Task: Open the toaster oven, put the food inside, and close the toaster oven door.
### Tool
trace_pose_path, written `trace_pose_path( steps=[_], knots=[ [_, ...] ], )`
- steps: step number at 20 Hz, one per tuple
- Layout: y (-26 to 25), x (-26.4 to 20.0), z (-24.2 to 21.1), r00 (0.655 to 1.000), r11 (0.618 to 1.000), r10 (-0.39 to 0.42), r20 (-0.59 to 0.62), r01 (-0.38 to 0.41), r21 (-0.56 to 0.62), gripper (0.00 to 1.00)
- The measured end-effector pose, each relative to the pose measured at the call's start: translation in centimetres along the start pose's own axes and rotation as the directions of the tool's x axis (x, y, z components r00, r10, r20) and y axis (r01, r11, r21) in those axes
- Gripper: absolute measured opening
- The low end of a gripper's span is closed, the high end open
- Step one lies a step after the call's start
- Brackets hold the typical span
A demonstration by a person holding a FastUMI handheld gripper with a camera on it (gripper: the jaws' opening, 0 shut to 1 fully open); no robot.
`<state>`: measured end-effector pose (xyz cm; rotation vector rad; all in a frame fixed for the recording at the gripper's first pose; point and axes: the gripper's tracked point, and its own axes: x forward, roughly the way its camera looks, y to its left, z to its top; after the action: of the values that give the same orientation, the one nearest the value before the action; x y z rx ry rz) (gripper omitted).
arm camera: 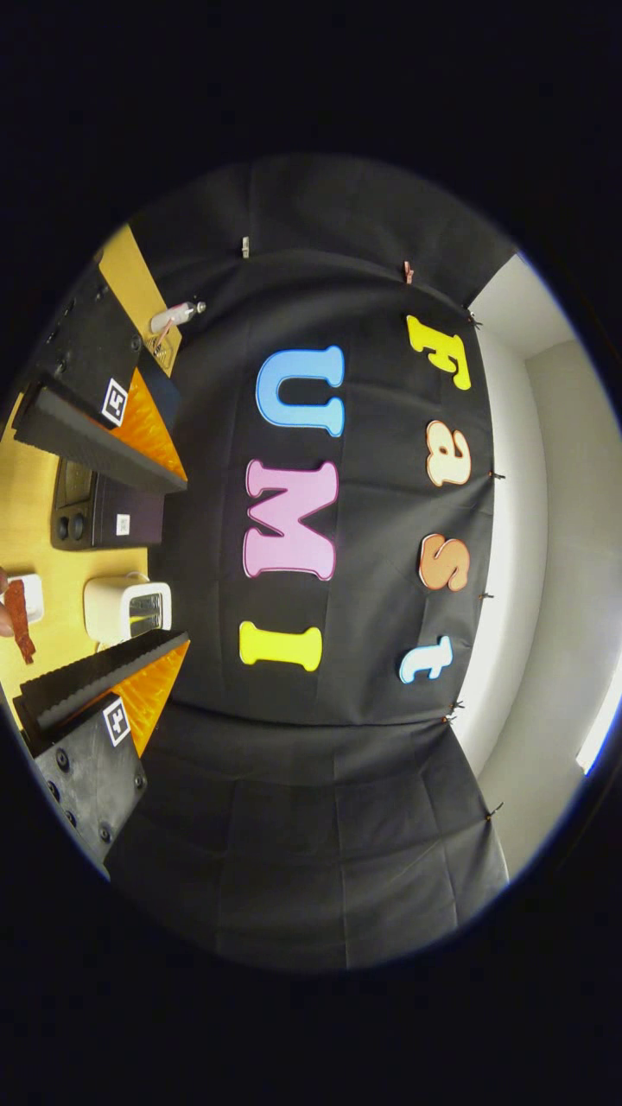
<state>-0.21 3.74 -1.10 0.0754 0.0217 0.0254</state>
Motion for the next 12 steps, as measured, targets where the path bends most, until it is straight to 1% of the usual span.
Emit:
trace_pose_path(
  steps=[3, 7, 9, 12],
  knots=[
    [4.0, 1.2, -1.9, 1.000, 0.999, 0.024, -0.019, -0.023, 0.031, 0.97],
    [10.0, 3.2, -5.8, 0.996, 0.998, 0.060, -0.064, -0.059, 0.019, 0.97],
    [12.7, 4.2, -8.1, 0.992, 0.996, 0.078, -0.100, -0.073, 0.046, 0.98],
    [15.2, 5.3, -12.2, 0.981, 0.993, 0.079, -0.175, -0.063, 0.098, 0.97]
  ],
)
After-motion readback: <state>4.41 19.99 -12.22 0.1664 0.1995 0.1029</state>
